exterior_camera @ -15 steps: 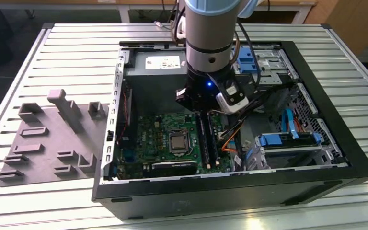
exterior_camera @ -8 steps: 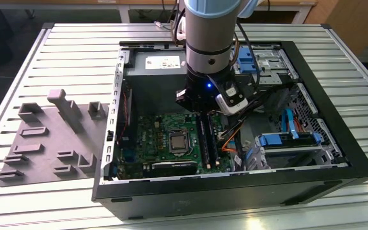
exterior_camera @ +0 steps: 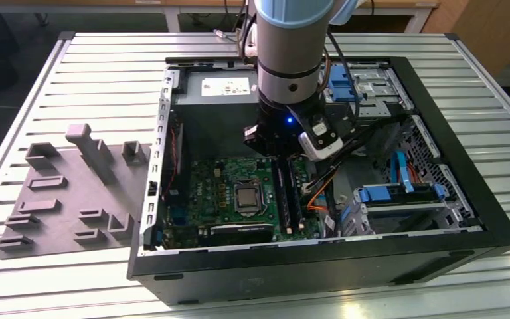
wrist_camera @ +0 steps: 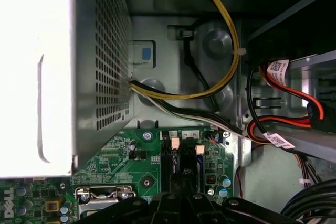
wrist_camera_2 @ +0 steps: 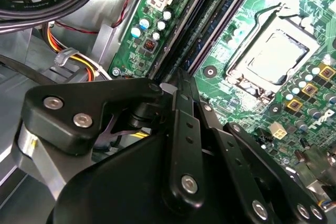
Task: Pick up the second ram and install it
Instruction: 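Press down the second ram until it locks into place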
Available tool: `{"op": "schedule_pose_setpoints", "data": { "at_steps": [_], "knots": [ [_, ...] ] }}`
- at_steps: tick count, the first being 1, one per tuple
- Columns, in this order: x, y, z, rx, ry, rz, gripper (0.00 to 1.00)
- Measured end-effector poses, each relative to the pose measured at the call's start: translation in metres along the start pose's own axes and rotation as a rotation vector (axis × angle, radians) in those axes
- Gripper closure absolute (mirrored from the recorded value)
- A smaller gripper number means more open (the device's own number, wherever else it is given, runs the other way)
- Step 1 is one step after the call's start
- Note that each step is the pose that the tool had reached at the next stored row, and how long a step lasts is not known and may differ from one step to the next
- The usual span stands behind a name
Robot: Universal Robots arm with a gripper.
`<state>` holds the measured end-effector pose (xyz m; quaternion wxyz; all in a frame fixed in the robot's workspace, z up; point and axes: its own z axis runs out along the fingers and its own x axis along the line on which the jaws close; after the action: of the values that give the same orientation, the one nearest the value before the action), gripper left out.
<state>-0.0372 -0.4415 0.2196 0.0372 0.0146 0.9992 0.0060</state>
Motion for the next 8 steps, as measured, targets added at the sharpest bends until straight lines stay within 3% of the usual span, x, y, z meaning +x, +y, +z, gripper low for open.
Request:
{"op": "schedule_pose_setpoints", "data": {
  "at_steps": [8],
  "knots": [
    [0.0002,0.0,0.0023,-0.0002,0.0,0.0,0.89]
  ]
}}
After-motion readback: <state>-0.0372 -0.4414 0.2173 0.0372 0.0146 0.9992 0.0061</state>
